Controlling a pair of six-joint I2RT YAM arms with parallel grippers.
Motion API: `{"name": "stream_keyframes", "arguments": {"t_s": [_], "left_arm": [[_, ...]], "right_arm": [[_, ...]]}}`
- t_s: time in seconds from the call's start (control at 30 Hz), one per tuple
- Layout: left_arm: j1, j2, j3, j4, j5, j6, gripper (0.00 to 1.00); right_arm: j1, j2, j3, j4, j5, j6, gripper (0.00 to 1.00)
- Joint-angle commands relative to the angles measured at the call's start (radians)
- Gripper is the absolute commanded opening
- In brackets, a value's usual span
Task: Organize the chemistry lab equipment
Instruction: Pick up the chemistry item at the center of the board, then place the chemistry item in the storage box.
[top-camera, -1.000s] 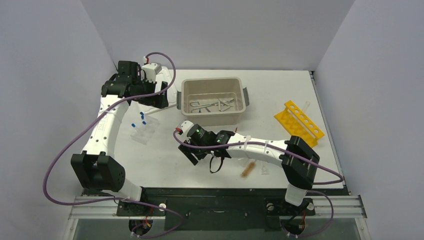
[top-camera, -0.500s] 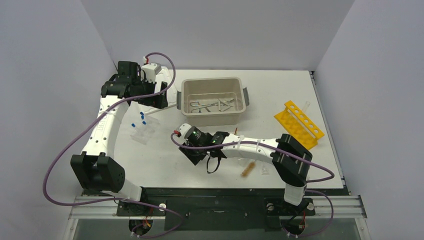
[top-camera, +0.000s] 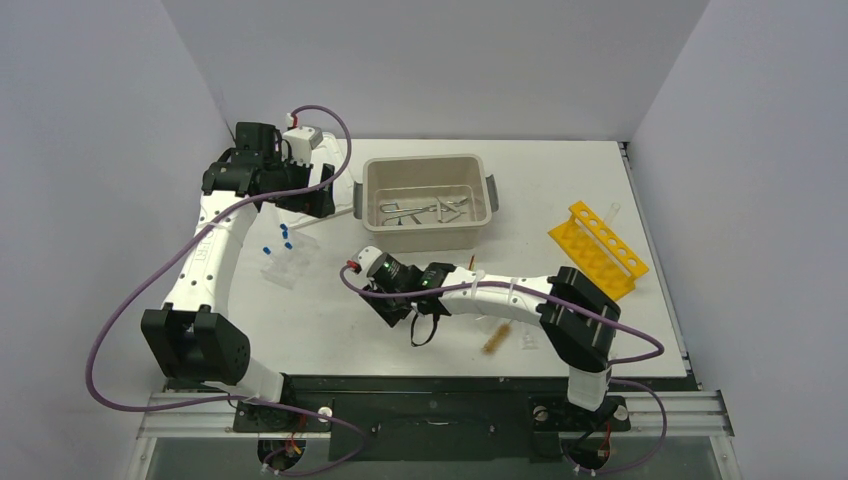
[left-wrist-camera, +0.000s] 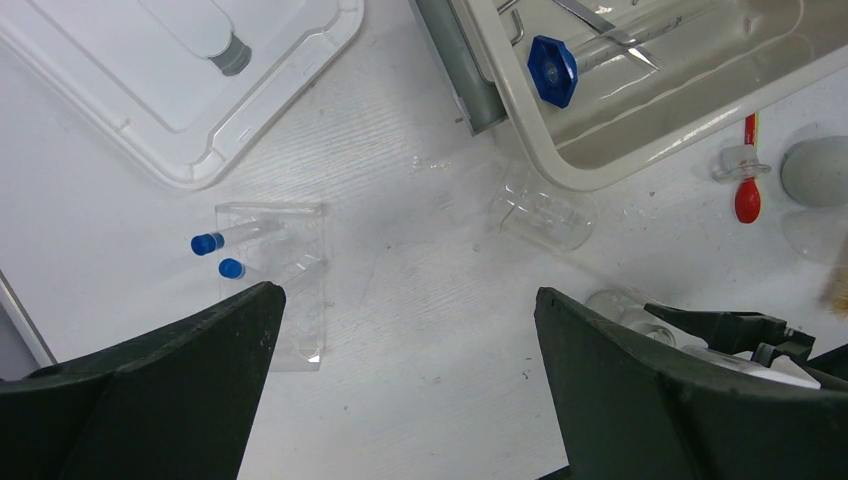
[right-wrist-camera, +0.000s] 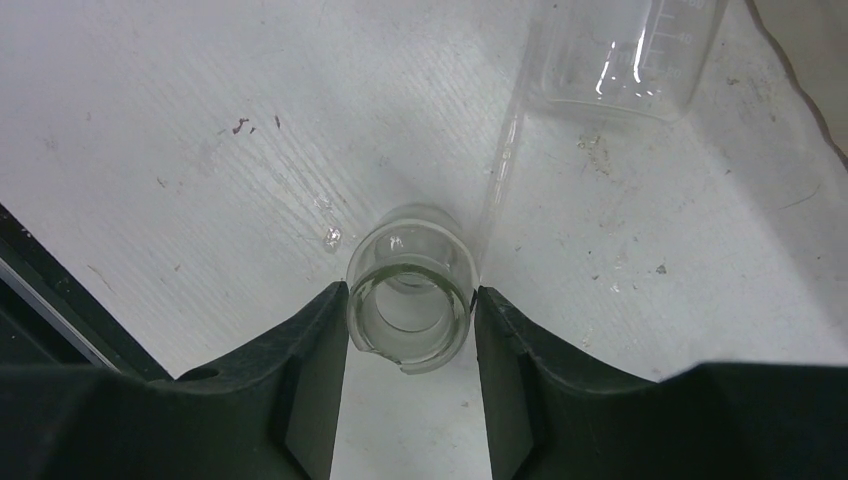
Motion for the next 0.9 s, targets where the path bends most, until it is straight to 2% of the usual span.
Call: {"name": "stream_keyframes", "arguments": {"t_s": [0.0,0.3,0.57,0.7,0.87], "left_arm": [[0.006,-0.042,0.000,0.026,-0.007,0.011,0.97],[0.006,-0.037,0.007,0.026,-0.005,0.007,0.97],[0.006,-0.033,0.007,0.027,-0.006,0.006,0.97],[0.006,-0.033,0.007,0.027,-0.003,0.006,0.97],[0.006,-0.035,0.002,0.030,-0.001,0.006,0.97]], "right_arm": [[-0.003,-0.059,0.060,-0.001,0.059,-0.025,0.00],[-0.057,-0.165,0.172,-0.056,0.002,-0.021,0.00],[-0.204,-0.228,0.308,-0.105,-0.101,0.014,0.00],[-0.282,-0.169,0.444,-0.166,-0.036,0.017,0.00],[-0.363,-0.013,0.567,-0.226,0.025,0.038,0.00]]}}
